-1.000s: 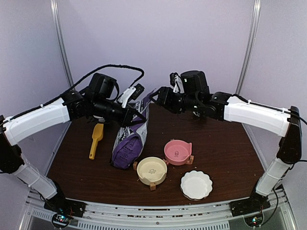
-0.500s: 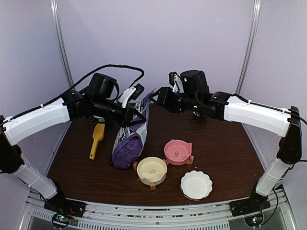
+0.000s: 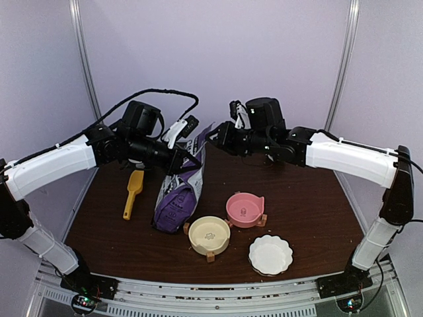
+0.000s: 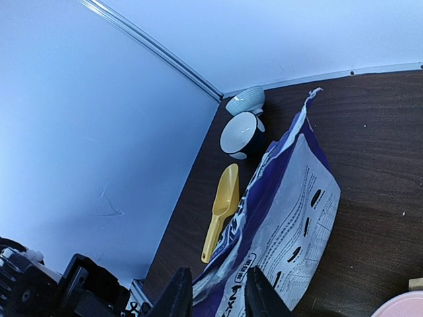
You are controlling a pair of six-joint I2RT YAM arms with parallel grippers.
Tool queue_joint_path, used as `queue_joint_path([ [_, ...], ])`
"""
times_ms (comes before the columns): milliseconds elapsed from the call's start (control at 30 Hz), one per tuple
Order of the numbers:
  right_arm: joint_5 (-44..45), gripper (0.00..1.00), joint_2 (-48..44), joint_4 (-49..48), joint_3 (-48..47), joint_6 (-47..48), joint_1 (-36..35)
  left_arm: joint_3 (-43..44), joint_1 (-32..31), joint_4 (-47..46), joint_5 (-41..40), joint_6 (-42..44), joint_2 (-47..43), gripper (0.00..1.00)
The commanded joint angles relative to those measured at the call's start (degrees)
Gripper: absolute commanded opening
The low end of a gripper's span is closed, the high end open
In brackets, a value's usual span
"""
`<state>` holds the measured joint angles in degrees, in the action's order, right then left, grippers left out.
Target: Serve the pet food
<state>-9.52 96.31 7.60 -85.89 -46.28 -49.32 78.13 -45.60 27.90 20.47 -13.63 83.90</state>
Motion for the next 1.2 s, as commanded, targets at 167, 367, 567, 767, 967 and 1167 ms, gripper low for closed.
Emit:
queue_joint_path([
  [167,-1.39,0.27,1.52,0.53,-2.27,0.67,-0.83,0.75,0.12,-5.08,-0.52,0.97,-0.05,0.03],
  [367,-1.55,0.20,1.84,0.66,-1.84,0.62,-1.15,0.79,0.14,-5.31,-0.45,0.80,-0.11,0.03],
  [567,-2.06,0.17,2.47,0.48,-1.69,0.39,-1.39,0.80,0.08,-5.46,-0.55,0.78,-0.28,0.04],
  [767,-3.42,0.03,2.60,-0.86,-1.49,0.89,-1.92,1.22,0.08,-5.49,-0.64,0.72,-0.65,0.08],
  [967,-4.40,0.00,1.24,-3.82,0.88,2.03,-2.11,3.76,0.08,-5.22,-2.39,-0.26,-2.59,0.32],
  [1167,-5.24,0.00,-0.86,-6.88,3.76,3.16,-2.25,7.57,0.91,-3.20,-9.17,-4.93,-2.95,0.51],
])
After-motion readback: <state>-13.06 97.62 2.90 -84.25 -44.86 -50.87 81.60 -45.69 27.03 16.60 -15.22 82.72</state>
